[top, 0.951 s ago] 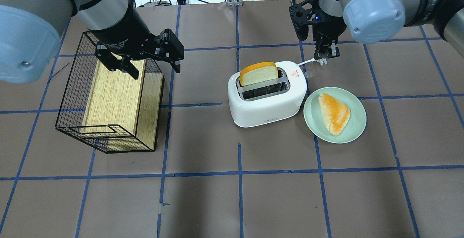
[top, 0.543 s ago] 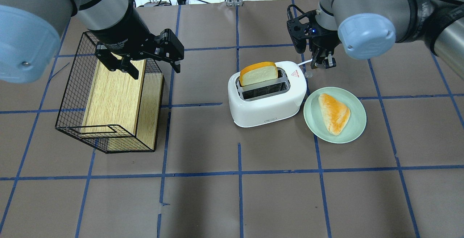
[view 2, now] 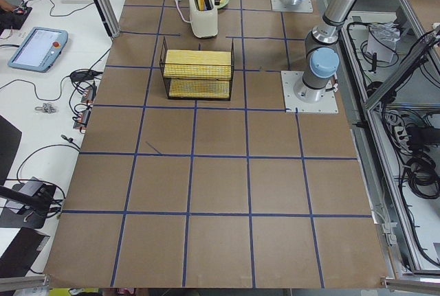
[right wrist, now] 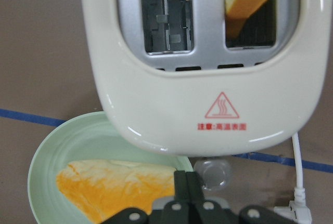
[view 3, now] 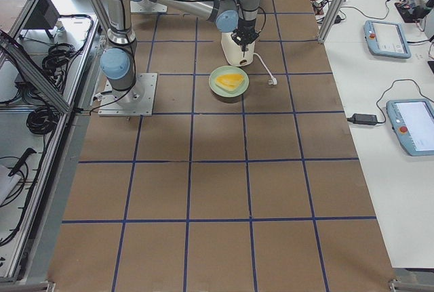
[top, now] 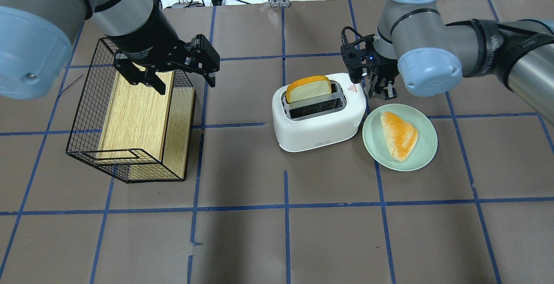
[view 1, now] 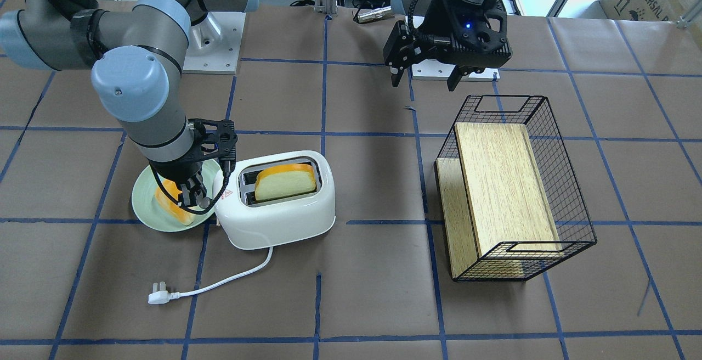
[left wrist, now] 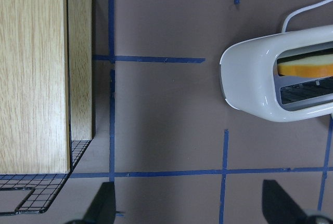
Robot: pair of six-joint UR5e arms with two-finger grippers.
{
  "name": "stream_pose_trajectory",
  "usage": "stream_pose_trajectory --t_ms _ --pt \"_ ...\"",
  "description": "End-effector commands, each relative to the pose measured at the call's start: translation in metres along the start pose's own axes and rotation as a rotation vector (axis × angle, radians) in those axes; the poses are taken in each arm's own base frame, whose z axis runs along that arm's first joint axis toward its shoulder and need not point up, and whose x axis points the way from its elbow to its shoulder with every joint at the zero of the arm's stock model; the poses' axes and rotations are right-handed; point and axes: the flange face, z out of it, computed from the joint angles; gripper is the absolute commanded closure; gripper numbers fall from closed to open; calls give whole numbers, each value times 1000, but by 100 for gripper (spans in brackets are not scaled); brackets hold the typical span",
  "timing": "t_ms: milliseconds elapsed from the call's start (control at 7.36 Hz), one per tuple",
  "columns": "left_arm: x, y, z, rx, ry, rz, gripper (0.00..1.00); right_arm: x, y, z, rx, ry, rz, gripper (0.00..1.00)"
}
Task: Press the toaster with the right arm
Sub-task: 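Press the toaster lever down with the right gripper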
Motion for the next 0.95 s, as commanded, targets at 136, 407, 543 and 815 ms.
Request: stream_pose_trajectory --t_ms 136,407,543,815 --pt "0 0 0 0 0 0 0 4 0 -7 -3 19 -2 92" --pt "0 0 0 0 0 0 0 6 0 -4 -1 23 0 92" --pt "0 0 0 0 0 0 0 6 1 -5 -1 27 0 92" --pt "0 0 0 0 0 0 0 9 0 3 3 17 -2 92"
